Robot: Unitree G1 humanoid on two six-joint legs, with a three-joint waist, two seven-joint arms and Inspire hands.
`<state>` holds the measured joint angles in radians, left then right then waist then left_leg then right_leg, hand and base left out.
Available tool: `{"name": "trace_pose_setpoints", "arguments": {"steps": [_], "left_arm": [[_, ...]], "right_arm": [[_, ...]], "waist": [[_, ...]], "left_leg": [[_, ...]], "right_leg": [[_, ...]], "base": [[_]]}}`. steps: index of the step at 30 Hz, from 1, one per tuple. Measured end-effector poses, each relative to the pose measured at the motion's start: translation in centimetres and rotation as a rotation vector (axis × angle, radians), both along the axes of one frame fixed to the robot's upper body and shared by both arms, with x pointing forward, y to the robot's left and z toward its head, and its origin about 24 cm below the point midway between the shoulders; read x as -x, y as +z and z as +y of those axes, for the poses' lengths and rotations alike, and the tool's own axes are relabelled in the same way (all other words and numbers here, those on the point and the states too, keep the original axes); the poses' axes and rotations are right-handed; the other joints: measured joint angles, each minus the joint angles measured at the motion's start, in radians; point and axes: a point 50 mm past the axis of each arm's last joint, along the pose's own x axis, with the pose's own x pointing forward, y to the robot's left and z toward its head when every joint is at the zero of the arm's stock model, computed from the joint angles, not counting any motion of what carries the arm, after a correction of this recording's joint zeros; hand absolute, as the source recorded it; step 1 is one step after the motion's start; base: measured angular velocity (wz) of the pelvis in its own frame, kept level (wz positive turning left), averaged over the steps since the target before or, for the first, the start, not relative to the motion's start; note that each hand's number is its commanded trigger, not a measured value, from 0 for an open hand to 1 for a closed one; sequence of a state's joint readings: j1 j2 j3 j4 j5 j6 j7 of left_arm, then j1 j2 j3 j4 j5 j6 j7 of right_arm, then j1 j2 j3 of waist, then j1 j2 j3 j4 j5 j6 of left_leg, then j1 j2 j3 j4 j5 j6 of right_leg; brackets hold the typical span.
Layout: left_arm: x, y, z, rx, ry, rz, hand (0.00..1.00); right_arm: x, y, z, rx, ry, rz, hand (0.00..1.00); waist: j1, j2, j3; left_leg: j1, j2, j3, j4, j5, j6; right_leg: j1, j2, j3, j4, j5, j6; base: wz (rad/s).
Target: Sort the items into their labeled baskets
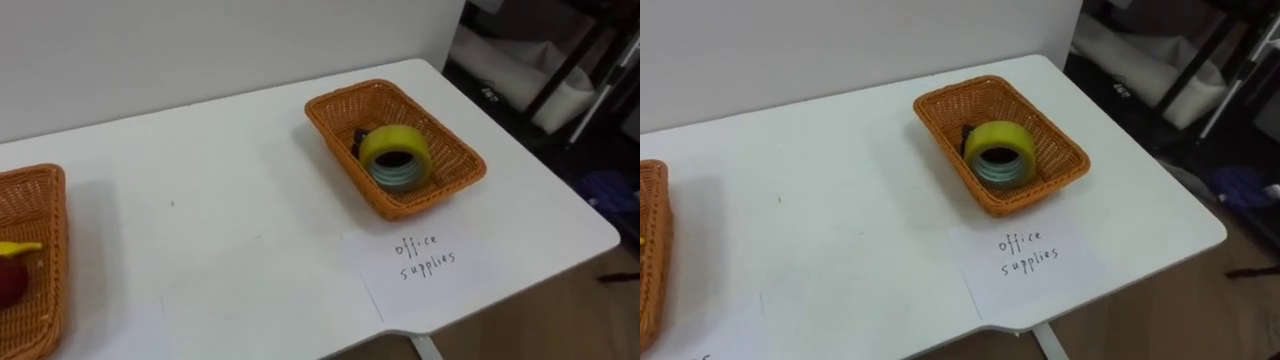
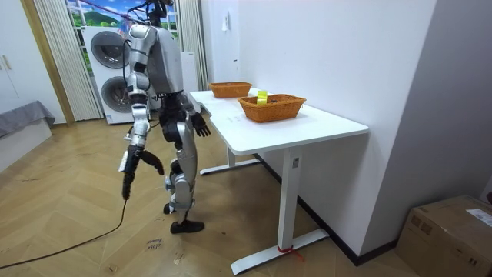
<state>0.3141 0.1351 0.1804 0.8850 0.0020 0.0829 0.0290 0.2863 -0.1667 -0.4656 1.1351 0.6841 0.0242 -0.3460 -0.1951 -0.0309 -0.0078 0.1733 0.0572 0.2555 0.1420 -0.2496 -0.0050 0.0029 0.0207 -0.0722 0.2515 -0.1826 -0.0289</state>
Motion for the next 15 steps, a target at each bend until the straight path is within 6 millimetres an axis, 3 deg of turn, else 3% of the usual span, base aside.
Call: {"name": "trace_pose_setpoints", "arguments": {"steps": [6,15], "left_arm": [[0.1,-0.2,-0.3,0.009,-0.013,0.021,0.00],[0.3,-0.4,-0.6,0.025,-0.012,0.047,0.00]], "right_arm": [[0.8,-1.0,2.1,-0.190,0.287,0.066,0.00],[-3.1,-1.8,3.7,-0.331,0.592,-0.001,0.00]], "waist": [[0.042,0.004,0.0000],[0.092,0.010,0.0021]], "left_leg": [[-0.001,-0.001,-0.006,-0.006,0.000,0.000],[-0.005,-0.002,-0.037,-0.004,0.000,0.000]], "right_leg": [[0.002,-0.001,-0.006,-0.006,-0.001,0.001],[0.021,-0.003,-0.037,-0.030,0.000,0.001]], "base": [[0.01],[0.10]]}}
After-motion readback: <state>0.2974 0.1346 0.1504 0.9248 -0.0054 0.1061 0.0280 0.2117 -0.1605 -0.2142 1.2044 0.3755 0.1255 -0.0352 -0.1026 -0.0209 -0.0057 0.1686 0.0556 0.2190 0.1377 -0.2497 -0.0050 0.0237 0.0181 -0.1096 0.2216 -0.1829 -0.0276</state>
